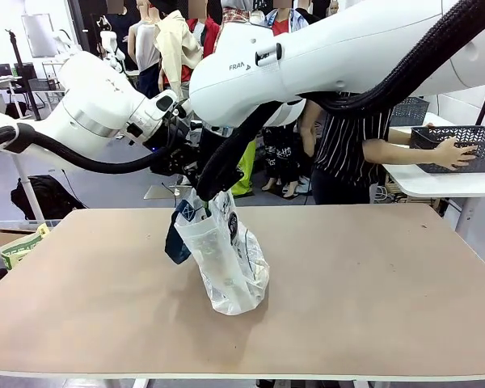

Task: Transfer purchased items from the store into the shopping bag.
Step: Move the Reusable shopping bag to the right side of the table.

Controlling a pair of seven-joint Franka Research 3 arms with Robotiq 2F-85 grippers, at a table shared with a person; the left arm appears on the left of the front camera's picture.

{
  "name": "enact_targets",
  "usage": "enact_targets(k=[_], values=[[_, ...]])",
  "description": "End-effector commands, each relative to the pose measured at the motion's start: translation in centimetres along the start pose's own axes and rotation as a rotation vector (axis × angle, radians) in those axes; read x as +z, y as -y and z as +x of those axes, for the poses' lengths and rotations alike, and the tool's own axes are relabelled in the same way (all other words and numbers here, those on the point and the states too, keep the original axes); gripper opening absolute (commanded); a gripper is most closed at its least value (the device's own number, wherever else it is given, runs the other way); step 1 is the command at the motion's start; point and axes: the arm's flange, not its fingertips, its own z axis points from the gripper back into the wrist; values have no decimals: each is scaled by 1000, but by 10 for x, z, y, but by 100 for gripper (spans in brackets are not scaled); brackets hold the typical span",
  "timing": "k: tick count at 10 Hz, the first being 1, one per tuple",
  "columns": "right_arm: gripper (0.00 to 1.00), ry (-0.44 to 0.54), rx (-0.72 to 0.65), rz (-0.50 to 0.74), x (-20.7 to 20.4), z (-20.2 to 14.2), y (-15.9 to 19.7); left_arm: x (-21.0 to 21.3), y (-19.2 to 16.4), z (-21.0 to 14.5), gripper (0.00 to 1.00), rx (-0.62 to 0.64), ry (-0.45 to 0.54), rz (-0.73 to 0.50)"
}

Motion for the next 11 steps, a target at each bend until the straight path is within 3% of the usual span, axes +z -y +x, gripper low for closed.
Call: enact_targets(k=[1,4,5,9,10,11], values=[[0,-13,9,-10,-1,2,-2,-2,4,7,0,18,-6,22],[0,10,16,13,2,-1,0,-2,1,7,0,29,-17,14],[14,11,10,9,4,-2,0,-2,1,7,0,30,-19,15],[90,37,-1,25,12,-8,1,-2,0,8,0,29,-35,1],[100,61,2,27,21,-13,-1,-2,0,8,0,28,-34,1],[100,83,-10,21,33,-19,0,-2,-1,8,0,27,-36,2]])
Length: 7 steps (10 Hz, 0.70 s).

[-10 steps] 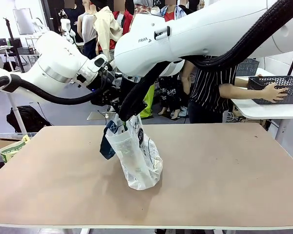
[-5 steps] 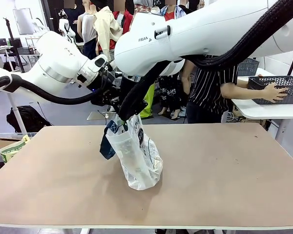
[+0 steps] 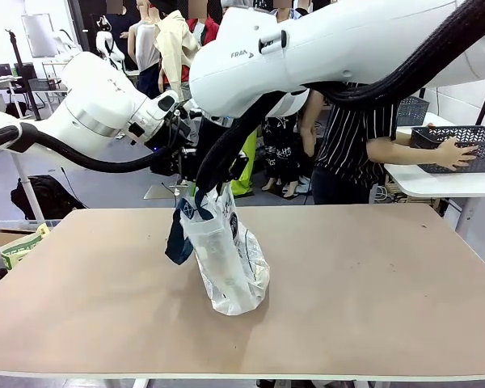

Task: Transfer purchased items from the store into the shopping bag.
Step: Move the Reusable shopping bag to the right side of the table.

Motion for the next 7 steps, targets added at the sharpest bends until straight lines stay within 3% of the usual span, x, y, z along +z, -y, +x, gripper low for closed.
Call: enact_targets(k=[1,5,7], values=[[100,49,-33,3,20,-24,10,2,0,5,0,16,-23,9],[100,165,-88,12,68,-67,55,4,-3,8,0,21,-20,28],[100,220,-210,-29,92,-95,102,15,-2,5,0,14,-18,76]])
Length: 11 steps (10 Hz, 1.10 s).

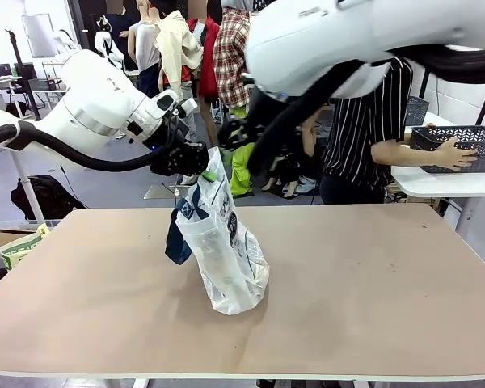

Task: Transfer purchased items from the store into the shopping bag.
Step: Move the Reusable shopping bag to the right side of the table.

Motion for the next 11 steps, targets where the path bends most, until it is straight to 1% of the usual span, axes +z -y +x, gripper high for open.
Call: enact_targets(k=[1,3,4,5,6,7,9,10,11], values=[[100,58,-113,-51,17,-28,57,16,0,4,0,1,-14,75],[100,56,-194,-224,35,-49,105,33,0,8,0,-15,-38,133],[100,53,-236,-281,41,-58,125,41,3,13,0,-30,-30,154],[100,59,-314,-323,42,-64,145,50,7,18,0,-60,-39,165],[100,54,-369,-315,35,-68,161,59,11,20,0,-88,-40,170],[100,67,-241,-263,43,-56,147,73,14,21,0,-104,-35,176],[100,67,-241,-263,43,-56,147,111,11,16,0,-83,-22,243],[100,67,-241,-263,43,-56,147,136,3,12,0,-63,-21,282],[100,67,-241,-263,43,-56,147,163,-14,6,0,-24,-18,292]])
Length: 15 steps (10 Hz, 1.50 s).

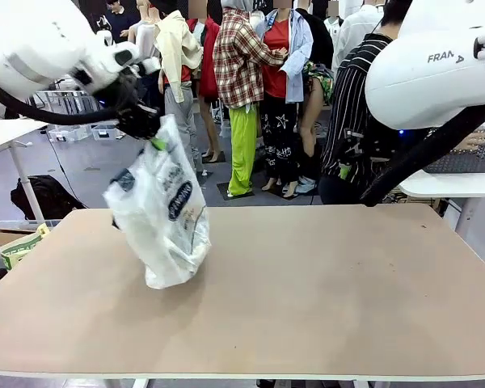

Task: Transfer purchased items from the store into the shopping bag.
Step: Move the Reusable shopping bag to the right side of the table.

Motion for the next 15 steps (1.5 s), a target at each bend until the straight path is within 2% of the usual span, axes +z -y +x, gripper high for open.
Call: enact_targets(k=[1,3,6,8,11,15], values=[[100,-7,11,18,-3,4,2,40,-26,-17,0,94,1,63],[100,-7,11,18,-3,4,2,64,-58,-40,0,151,-8,92],[100,-7,11,18,-3,4,2,56,-90,-64,0,181,-95,152],[100,-7,11,18,-3,4,2,48,-99,-78,0,183,-95,153],[100,-7,11,18,-3,4,2,27,-117,-84,0,219,-171,195],[100,-7,11,18,-3,4,2,52,-118,-97,0,243,-133,266]])
